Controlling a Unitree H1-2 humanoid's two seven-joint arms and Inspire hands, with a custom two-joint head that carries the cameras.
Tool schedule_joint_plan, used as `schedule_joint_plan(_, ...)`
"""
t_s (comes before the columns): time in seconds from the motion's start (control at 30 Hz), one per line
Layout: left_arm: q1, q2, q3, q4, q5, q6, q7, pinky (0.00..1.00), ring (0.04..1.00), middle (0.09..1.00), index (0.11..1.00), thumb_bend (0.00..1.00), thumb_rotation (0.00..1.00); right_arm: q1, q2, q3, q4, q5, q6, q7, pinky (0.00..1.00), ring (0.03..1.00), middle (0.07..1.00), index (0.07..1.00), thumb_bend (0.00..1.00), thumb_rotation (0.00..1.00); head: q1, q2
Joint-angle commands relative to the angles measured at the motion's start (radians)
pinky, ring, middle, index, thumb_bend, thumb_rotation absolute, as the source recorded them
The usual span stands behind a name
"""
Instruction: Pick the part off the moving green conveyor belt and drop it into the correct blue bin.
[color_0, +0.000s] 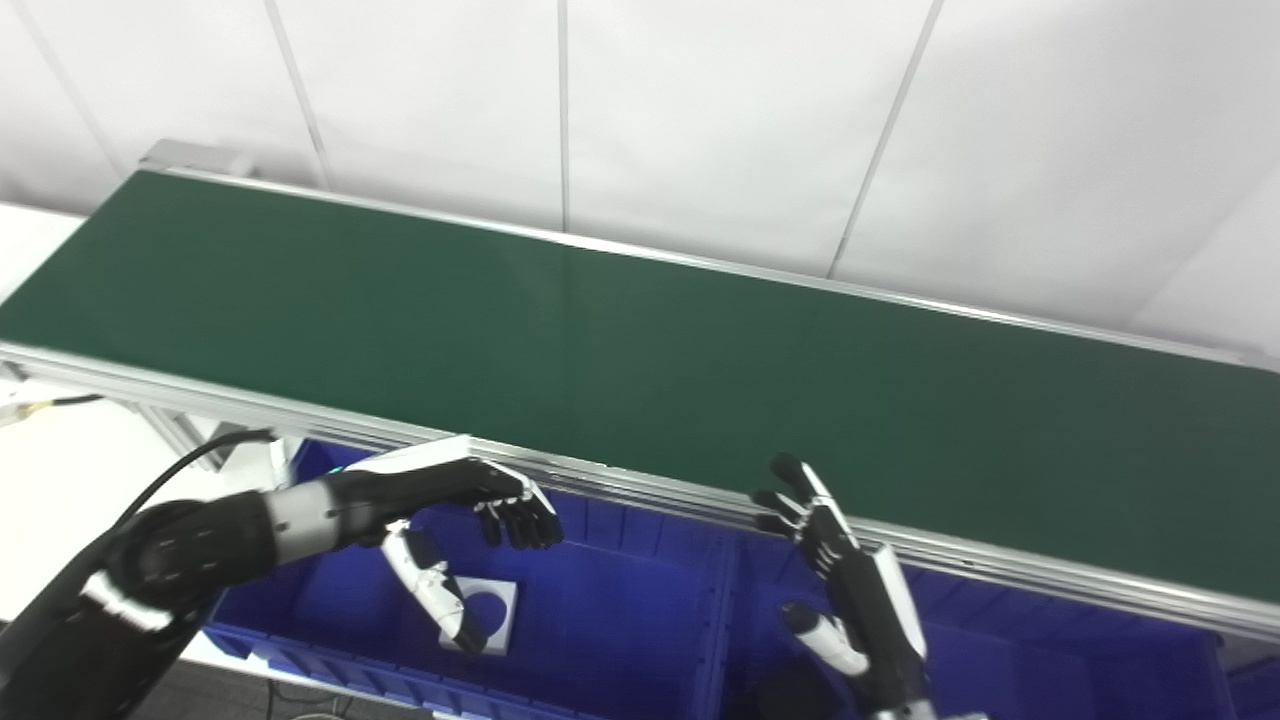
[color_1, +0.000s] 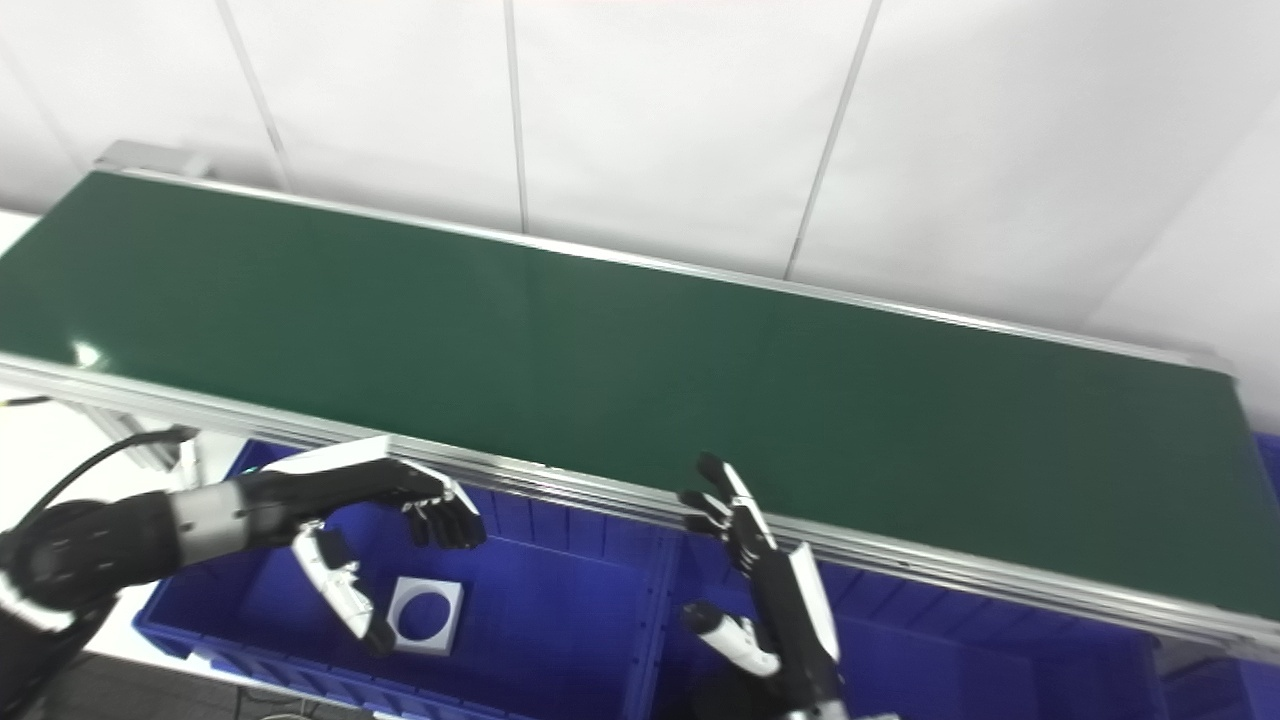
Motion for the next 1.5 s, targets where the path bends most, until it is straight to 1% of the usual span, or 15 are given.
schedule_joint_plan(0.0,-0.015,-0.034,0.030,-0.045,-0.116,0.009,0.028,0.67,0.707,0.723,0.717,1.00,0.35,-0.006,0.034,0.009,-0.011,-0.015,-0.047,-0.026,0.77,0.856,0.950,0.946,0.88,0.84,-0.021,-0.007)
schedule_joint_plan(0.13,0.007,-0.135,0.035,-0.031,-0.132,-0.018,0.093,0.68,0.698,0.716,0.721,1.00,0.36,-0.002,0.047,0.013,0.002,-0.029,-0.050,-0.049,0.78,0.864,0.956,0.949,0.89,0.85,-0.088,-0.033)
schedule_joint_plan(0.17,0.016,-0.163,0.034,-0.015,-0.129,-0.035,0.108,0.70,0.707,0.718,0.736,1.00,0.37,-0.001,0.048,0.017,0.004,-0.031,-0.051,-0.053,0.79,0.866,0.961,0.950,0.88,0.84,-0.136,-0.050)
schedule_joint_plan(0.2,0.022,-0.181,0.033,-0.005,-0.127,-0.046,0.116,0.72,0.712,0.719,0.744,1.00,0.37,0.000,0.047,0.020,0.005,-0.033,-0.051,-0.057,0.79,0.867,0.962,0.951,0.88,0.84,-0.136,-0.050)
schedule_joint_plan(0.3,0.053,-0.286,0.019,0.113,-0.055,-0.179,0.181,0.73,0.727,0.741,0.770,1.00,0.43,0.004,0.042,0.039,0.004,-0.042,-0.052,-0.101,0.79,0.862,0.971,0.941,0.85,0.82,-0.215,-0.063)
schedule_joint_plan(0.43,0.071,-0.363,0.009,0.250,0.001,-0.312,0.234,0.79,0.796,0.822,0.823,0.97,0.42,0.011,0.023,0.061,-0.007,-0.054,-0.052,-0.147,0.78,0.862,0.988,0.946,0.84,0.84,-0.214,-0.057)
schedule_joint_plan(0.53,0.074,-0.406,0.001,0.282,0.074,-0.358,0.291,0.80,0.811,0.843,0.843,0.94,0.40,0.021,0.006,0.066,-0.025,-0.048,-0.052,-0.158,0.78,0.875,0.988,0.951,0.84,0.84,-0.194,-0.052)
schedule_joint_plan(0.6,0.078,-0.435,-0.012,0.275,0.122,-0.357,0.328,0.83,0.832,0.857,0.858,0.93,0.39,0.028,-0.008,0.063,-0.038,-0.044,-0.052,-0.160,0.78,0.874,0.984,0.949,0.85,0.85,-0.168,-0.045)
schedule_joint_plan(0.77,0.096,-0.509,-0.055,0.251,0.216,-0.368,0.407,0.83,0.866,0.889,0.878,0.91,0.38,0.050,-0.043,0.036,-0.064,-0.020,-0.051,-0.134,0.77,0.856,0.973,0.950,0.89,0.87,-0.028,-0.025)
schedule_joint_plan(0.8,0.101,-0.525,-0.062,0.248,0.230,-0.367,0.420,0.83,0.867,0.890,0.879,0.91,0.38,0.052,-0.053,0.031,-0.067,-0.012,-0.051,-0.127,0.78,0.856,0.973,0.950,0.89,0.87,0.022,-0.023)
schedule_joint_plan(0.87,0.109,-0.554,-0.076,0.236,0.257,-0.348,0.446,0.83,0.873,0.898,0.879,0.91,0.39,0.054,-0.071,0.023,-0.069,0.013,-0.051,-0.115,0.78,0.856,0.972,0.951,0.88,0.87,0.084,-0.020)
schedule_joint_plan(1.0,0.125,-0.606,-0.093,0.219,0.299,-0.315,0.495,0.85,0.885,0.907,0.872,0.91,0.39,0.056,-0.098,0.002,-0.076,0.054,-0.051,-0.088,0.79,0.870,0.969,0.956,0.89,0.89,0.155,-0.018)
schedule_joint_plan(1.2,0.137,-0.642,-0.110,0.202,0.349,-0.301,0.543,0.89,0.920,0.921,0.880,0.91,0.40,0.064,-0.117,-0.020,-0.088,0.072,-0.045,-0.059,0.79,0.859,0.947,0.957,0.89,0.90,0.189,-0.011)
schedule_joint_plan(1.33,0.144,-0.641,-0.123,0.172,0.357,-0.267,0.543,0.88,0.923,0.927,0.879,0.91,0.41,0.070,-0.112,-0.028,-0.086,0.055,-0.050,-0.059,0.79,0.863,0.947,0.963,0.89,0.90,0.178,-0.007)
schedule_joint_plan(1.47,0.142,-0.631,-0.123,0.169,0.335,-0.266,0.541,0.89,0.919,0.922,0.875,0.92,0.42,0.072,-0.101,-0.027,-0.088,0.022,-0.051,-0.071,0.81,0.874,0.949,0.960,0.88,0.92,0.155,-0.004)
